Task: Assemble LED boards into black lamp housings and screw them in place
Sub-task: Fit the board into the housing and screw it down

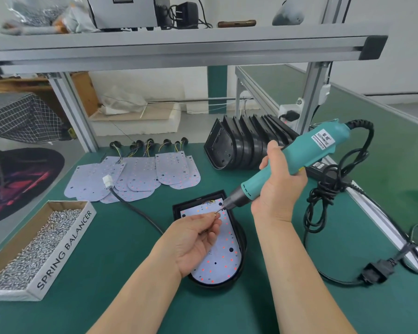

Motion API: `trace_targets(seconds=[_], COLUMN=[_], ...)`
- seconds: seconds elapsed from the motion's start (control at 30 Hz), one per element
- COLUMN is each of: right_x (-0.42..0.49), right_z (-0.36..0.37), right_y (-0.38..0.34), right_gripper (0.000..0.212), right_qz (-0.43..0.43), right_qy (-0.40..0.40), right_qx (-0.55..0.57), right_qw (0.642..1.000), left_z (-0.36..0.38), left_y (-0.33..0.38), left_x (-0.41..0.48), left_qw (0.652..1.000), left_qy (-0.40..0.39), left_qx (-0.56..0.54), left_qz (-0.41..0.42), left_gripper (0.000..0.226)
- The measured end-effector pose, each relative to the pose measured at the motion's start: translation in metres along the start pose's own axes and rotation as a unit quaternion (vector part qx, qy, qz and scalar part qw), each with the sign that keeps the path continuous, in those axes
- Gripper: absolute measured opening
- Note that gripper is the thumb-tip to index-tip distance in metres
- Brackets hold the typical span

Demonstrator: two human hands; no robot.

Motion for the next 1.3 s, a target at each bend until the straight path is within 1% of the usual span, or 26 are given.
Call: trace_targets(seconds=[0.23, 0.37, 0.47, 0.53, 0.63, 0.73, 0.77, 0.83, 0.87, 0.9, 0.93, 0.97, 1.03, 1.07, 1.1, 1.13, 1.17, 1.2, 1.23, 1.3], right_x=[0.0, 0.002, 0.002, 0.002, 0.006, 0.01, 0.012, 0.016, 0.018, 0.021, 0.024, 0.026, 0.028, 0.028, 0.027, 0.025, 0.024, 0.022, 0.021, 0.017], right_z=[0.0, -0.001, -0.001, -0.003, -0.009, -0.013, -0.014, -0.013, -0.011, -0.008, -0.005, -0.002, 0.006, 0.011, 0.015, 0.02, 0.025, 0.029, 0.032, 0.034], right_y=[0.0, 0.002, 0.002, 0.003, 0.008, 0.009, 0.008, 0.004, 0.001, -0.003, -0.006, -0.008, -0.01, -0.008, -0.007, -0.005, -0.003, 0.0, 0.004, 0.011], right_gripper=[0.028, 0.031, 0.026, 0.023, 0.028, 0.029, 0.028, 0.028, 0.028, 0.028, 0.028, 0.028, 0.026, 0.026, 0.026, 0.026, 0.027, 0.029, 0.031, 0.038], right_qz=[-0.003, 0.001, -0.001, -0.004, 0.002, 0.006, 0.006, 0.002, -0.003, -0.012, -0.023, -0.034, -0.054, -0.064, -0.075, -0.09, -0.107, -0.125, -0.141, -0.162], right_qy=[0.0, 0.0, -0.003, 0.014, 0.058, 0.075, 0.073, 0.066, 0.061, 0.056, 0.051, 0.047, 0.032, 0.02, 0.002, -0.021, -0.046, -0.071, -0.093, -0.122], right_qx=[-0.007, -0.012, -0.017, -0.028, -0.048, -0.055, -0.05, -0.036, -0.03, -0.027, -0.028, -0.032, -0.052, -0.065, -0.082, -0.105, -0.133, -0.162, -0.187, -0.222], right_qw=[1.0, 1.0, 1.0, 1.0, 0.997, 0.996, 0.996, 0.997, 0.998, 0.998, 0.998, 0.998, 0.997, 0.996, 0.994, 0.99, 0.984, 0.976, 0.968, 0.954], left_z=[0.0, 0.0, 0.002, 0.003, 0.005, 0.006, 0.007, 0.002, -0.001, -0.005, -0.007, -0.006, 0.006, 0.012, 0.019, 0.024, 0.028, 0.031, 0.033, 0.037], left_y=[0.0, 0.001, 0.0, -0.002, -0.004, -0.004, -0.001, 0.012, 0.023, 0.035, 0.048, 0.056, 0.058, 0.053, 0.048, 0.044, 0.042, 0.042, 0.042, 0.041], left_x=[0.0, -0.001, 0.0, 0.0, 0.0, -0.001, -0.002, -0.003, -0.005, -0.006, -0.008, -0.009, -0.007, -0.004, -0.003, -0.002, -0.001, 0.001, 0.004, 0.007], left_qw=[1.0, 1.0, 1.0, 0.999, 0.996, 0.993, 0.991, 0.976, 0.96, 0.935, 0.902, 0.858, 0.741, 0.68, 0.626, 0.586, 0.559, 0.54, 0.524, 0.505], left_qy=[0.006, 0.009, 0.013, 0.019, 0.028, 0.031, 0.033, 0.057, 0.081, 0.11, 0.138, 0.158, 0.172, 0.168, 0.162, 0.155, 0.15, 0.146, 0.141, 0.133], left_qx=[-0.008, -0.011, -0.015, -0.018, -0.018, -0.004, 0.015, 0.097, 0.154, 0.216, 0.286, 0.37, 0.561, 0.637, 0.69, 0.721, 0.738, 0.749, 0.759, 0.775], left_qz=[0.0, 0.006, 0.021, 0.043, 0.083, 0.115, 0.13, 0.185, 0.221, 0.257, 0.291, 0.318, 0.326, 0.322, 0.327, 0.336, 0.347, 0.357, 0.36, 0.356], left_gripper=[0.013, 0.013, 0.011, 0.01, 0.011, 0.011, 0.011, 0.011, 0.01, 0.008, 0.007, 0.009, 0.027, 0.032, 0.034, 0.035, 0.035, 0.035, 0.035, 0.031])
Point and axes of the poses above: each hand's wrist, its own x-axis towards the middle knuckle, its own z-axis out of the palm, y = z × x, the point moved 8 cm from there along x, towards the middle knuckle, and after that the axes turned 4 degrees about y, right-handed, at the moved point
